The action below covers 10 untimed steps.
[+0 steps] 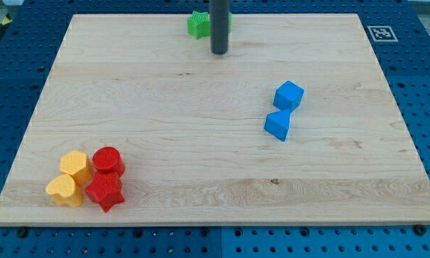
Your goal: Point your arm at the right of the blue cube
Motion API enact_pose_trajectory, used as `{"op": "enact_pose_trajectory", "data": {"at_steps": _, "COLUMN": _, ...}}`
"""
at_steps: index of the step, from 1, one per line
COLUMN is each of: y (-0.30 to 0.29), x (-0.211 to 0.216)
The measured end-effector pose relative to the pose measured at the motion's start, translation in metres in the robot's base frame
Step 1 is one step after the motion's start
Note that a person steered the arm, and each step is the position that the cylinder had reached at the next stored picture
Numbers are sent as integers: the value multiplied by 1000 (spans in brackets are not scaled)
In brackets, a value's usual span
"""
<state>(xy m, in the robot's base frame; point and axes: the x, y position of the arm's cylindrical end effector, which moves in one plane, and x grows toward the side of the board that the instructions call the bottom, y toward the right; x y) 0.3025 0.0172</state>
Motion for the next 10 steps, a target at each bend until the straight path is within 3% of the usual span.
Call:
{"op": "enact_pose_trajectory", "data": {"at_steps": 1, "y": 42, "x": 5}}
{"op": "enact_pose_trajectory", "data": {"at_steps": 3, "y": 71, "x": 16}}
{"op": "enact_pose_trajectory", "data": {"at_steps": 6, "y": 147, "x": 72}}
{"op": "enact_pose_trajectory", "data": {"at_steps": 10, "y": 150, "x": 133}}
